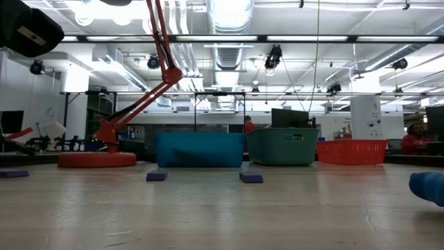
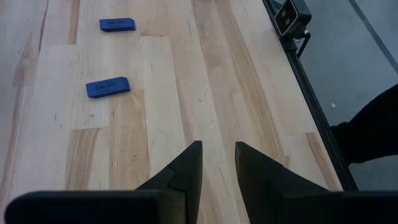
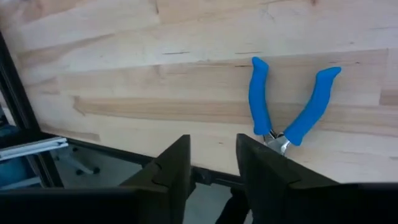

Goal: Pick & Place School Supplies
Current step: Put the blue whole punchers into the green bin

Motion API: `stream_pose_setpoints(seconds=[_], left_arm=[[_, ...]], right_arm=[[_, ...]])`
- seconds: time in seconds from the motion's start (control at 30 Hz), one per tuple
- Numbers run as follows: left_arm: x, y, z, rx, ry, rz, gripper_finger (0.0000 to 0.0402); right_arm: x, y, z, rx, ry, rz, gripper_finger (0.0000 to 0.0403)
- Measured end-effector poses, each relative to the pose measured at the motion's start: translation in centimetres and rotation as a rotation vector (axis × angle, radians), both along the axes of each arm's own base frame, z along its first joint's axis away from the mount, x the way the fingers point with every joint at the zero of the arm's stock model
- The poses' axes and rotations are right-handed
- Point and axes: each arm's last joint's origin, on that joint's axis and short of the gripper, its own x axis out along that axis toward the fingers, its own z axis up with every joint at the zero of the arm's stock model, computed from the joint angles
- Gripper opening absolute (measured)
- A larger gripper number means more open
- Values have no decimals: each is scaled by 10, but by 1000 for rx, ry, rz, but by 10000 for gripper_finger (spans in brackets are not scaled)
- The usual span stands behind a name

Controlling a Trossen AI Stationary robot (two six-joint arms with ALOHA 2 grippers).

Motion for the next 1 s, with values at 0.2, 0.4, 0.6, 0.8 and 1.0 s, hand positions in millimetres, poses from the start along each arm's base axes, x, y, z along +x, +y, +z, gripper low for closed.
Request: stream_pose_setpoints(seconds=[0.2, 0.4, 0.6, 0.8, 1.0], left_arm=[[0, 0, 0, 0, 0, 0, 99], [0, 0, 0, -1, 0, 0, 99], [0, 0, 0, 0, 0, 0, 99], [0, 0, 0, 0, 0, 0, 99], [0, 0, 0, -1, -1, 0, 99]], right_arm=[[-1, 1, -1, 54, 55, 33, 170], [11, 4, -21, 42, 90, 31, 194], [23, 7, -52, -29, 143, 66, 196], [27, 12, -60, -52, 158, 111, 196], [29, 9, -61, -90, 151, 146, 196]])
